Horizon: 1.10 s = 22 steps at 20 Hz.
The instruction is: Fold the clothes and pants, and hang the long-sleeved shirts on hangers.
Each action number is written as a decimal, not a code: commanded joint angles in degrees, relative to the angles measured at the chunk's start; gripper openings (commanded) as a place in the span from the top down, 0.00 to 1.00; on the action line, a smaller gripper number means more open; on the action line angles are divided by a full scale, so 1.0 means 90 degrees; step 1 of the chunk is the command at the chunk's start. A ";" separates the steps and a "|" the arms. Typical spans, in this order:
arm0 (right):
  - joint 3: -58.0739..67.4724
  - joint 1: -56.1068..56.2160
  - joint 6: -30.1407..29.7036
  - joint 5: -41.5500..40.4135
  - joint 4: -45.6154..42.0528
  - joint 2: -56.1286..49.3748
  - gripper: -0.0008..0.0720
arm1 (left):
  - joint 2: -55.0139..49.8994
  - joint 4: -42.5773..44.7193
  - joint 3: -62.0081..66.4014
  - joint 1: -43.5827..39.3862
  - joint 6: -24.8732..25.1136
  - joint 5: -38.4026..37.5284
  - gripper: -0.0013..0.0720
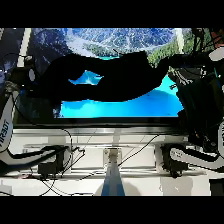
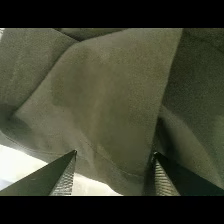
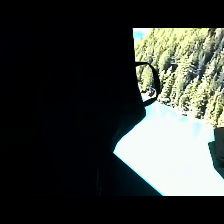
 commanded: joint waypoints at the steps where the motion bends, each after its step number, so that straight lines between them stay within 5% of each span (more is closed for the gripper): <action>1: 0.0000 0.0002 0.0002 -0.0007 -0.0002 0.0000 0.95 | -0.0002 0.0117 0.0005 0.0000 -0.0002 0.0053 0.26; 4: 0.0000 0.0002 0.0002 -0.0007 -0.0002 0.0000 0.95 | 0.0024 0.0180 0.0061 0.0002 0.0000 0.0078 0.26; 6: 0.0000 0.0002 0.0002 -0.0007 -0.0002 0.0000 0.95 | 0.0032 0.0289 0.0136 0.0002 -0.0002 0.0075 0.43; 9: 0.0000 0.0002 0.0002 -0.0017 -0.0032 0.0000 0.95 | 0.0029 0.0284 0.0189 0.0002 -0.0002 0.0141 0.45; 14: 0.0000 0.0002 0.0002 -0.0010 -0.0097 0.0000 0.95 | 0.0024 0.0316 0.0189 0.0085 0.0000 0.0143 0.97; 18: 0.0000 0.0002 0.0005 -0.0364 -0.0095 0.0000 0.95 | 0.0024 0.0928 0.0316 0.0102 -0.0010 0.0372 0.97; 22: 0.0274 0.0005 0.1093 -0.2958 0.0175 0.0000 0.96 | 0.0024 0.1066 0.1678 0.0444 -0.0561 0.0653 0.97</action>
